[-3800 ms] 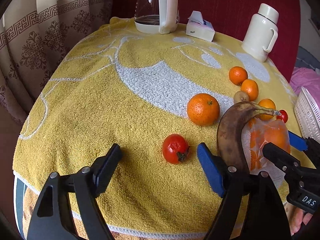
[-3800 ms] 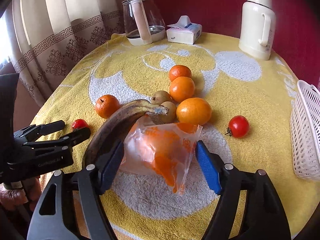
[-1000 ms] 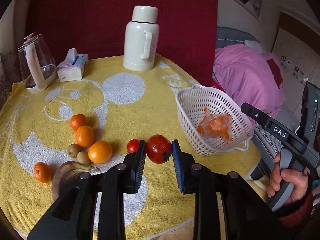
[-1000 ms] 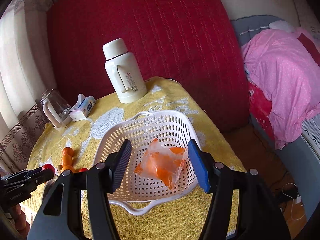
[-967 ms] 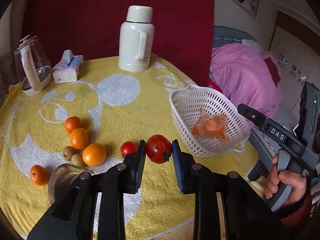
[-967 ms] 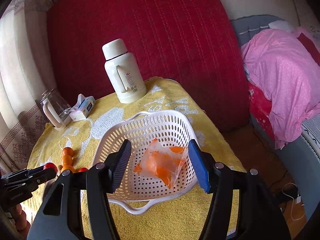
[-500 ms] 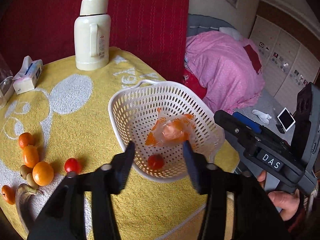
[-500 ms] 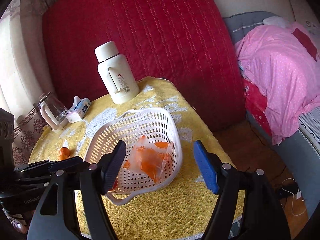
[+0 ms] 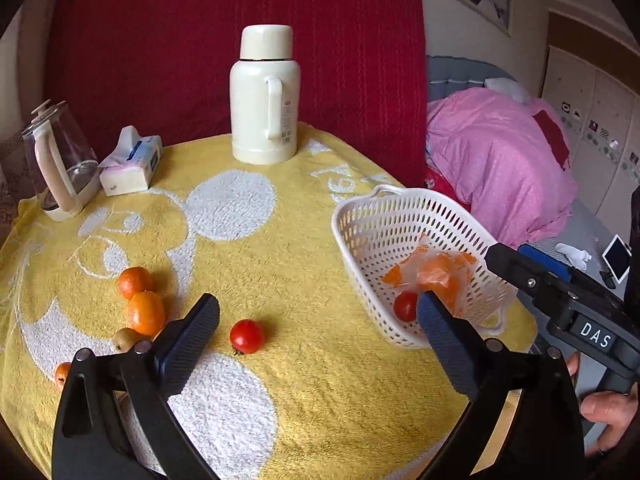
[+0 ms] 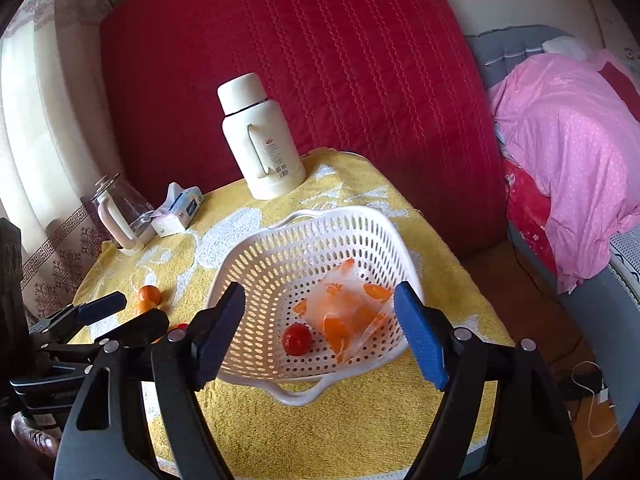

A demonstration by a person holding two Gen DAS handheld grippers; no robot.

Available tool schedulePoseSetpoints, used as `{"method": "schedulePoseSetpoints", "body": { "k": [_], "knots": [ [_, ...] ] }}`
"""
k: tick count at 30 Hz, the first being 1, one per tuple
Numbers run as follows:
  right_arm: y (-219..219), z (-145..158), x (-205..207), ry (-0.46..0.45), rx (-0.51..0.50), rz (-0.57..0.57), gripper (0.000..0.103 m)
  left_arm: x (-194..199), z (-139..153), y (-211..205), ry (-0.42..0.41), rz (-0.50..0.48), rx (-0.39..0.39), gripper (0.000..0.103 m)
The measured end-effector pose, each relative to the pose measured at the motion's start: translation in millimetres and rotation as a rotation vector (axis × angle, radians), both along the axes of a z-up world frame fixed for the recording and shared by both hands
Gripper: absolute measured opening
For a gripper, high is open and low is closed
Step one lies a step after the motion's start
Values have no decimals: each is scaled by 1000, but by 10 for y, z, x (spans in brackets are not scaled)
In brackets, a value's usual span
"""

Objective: Organize fruits
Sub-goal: 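Grasp the mandarin orange with the left tool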

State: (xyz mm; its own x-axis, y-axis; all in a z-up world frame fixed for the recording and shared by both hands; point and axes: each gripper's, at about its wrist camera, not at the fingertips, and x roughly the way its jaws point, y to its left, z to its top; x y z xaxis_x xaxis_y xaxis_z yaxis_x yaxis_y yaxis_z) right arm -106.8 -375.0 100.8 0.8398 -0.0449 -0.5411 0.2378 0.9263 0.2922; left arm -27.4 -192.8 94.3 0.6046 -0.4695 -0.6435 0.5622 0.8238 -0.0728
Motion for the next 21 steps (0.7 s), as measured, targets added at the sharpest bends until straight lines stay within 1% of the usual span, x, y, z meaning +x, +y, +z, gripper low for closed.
{"method": "schedulePoseSetpoints", "body": {
  "k": [3, 7, 9, 12, 13, 21],
  "knots": [
    [165, 11, 38, 1, -7, 30, 78, 23, -12, 193, 14, 77, 8, 98],
    [396, 29, 77, 1, -21, 73, 78, 38, -1, 503, -30, 213, 47, 98],
    [504, 32, 100, 1, -26, 97, 78, 33, 12, 676, -40, 260, 45, 98],
    [674, 35, 145, 4, -33, 134, 79, 22, 23, 938, -39, 284, -4, 98],
    [723, 32, 158, 6, -34, 146, 79, 26, 21, 1008, -35, 296, -9, 98],
    [1143, 1, 231, 27, -44, 234, 79, 35, -105, 1534, -20, 406, 29, 98]
  ]
}}
